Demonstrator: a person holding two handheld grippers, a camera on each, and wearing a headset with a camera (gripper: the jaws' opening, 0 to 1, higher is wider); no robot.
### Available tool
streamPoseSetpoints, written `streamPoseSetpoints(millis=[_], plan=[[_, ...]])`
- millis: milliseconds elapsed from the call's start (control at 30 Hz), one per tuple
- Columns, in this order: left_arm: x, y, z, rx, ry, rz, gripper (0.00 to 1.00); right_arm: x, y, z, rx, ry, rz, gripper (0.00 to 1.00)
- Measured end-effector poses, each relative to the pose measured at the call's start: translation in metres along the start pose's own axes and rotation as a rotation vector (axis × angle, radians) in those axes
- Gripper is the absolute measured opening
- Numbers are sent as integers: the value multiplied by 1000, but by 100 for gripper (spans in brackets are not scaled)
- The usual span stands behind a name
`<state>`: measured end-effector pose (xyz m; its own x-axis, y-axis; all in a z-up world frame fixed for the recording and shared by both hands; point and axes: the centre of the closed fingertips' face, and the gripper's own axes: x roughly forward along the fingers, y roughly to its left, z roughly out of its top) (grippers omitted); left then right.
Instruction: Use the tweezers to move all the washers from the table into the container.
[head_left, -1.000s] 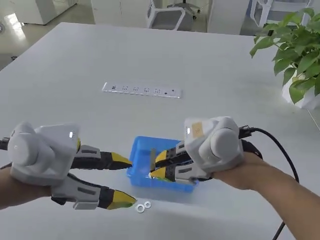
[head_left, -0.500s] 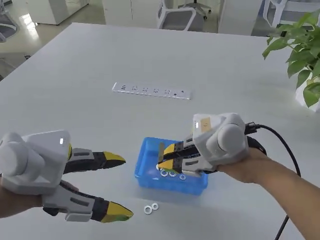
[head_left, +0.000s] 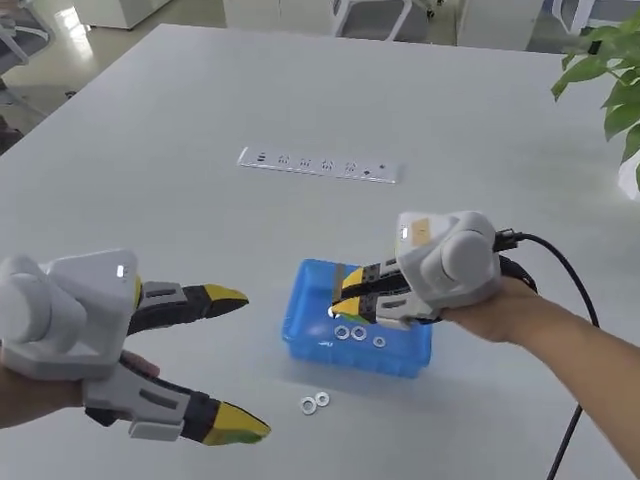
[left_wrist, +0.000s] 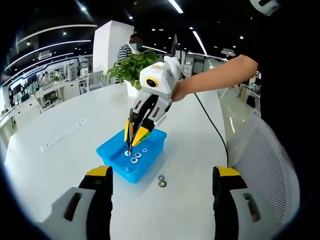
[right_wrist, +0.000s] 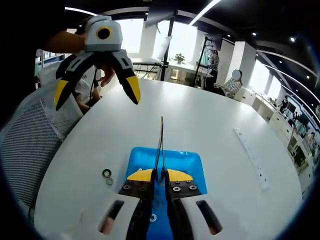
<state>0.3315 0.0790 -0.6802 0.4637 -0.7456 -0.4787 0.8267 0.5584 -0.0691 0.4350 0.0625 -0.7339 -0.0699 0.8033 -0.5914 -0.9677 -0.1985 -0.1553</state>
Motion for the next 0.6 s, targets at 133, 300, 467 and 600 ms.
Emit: streamPoseSetpoints(millis=[133,300,467,600], plan=[[-1,3,0,-10,-2,15,95,4,-3,-9,7,13,2,9],[-1,5,-1,-11,-4,16,97,7,-7,-17,15,23,-3,9],[0,6,-2,-14,-3,16,99,9,-8,-26,18,39,-1,9],[0,7,-2,-16,-4,17,99,10,-10,-30,19,45,-6,9]])
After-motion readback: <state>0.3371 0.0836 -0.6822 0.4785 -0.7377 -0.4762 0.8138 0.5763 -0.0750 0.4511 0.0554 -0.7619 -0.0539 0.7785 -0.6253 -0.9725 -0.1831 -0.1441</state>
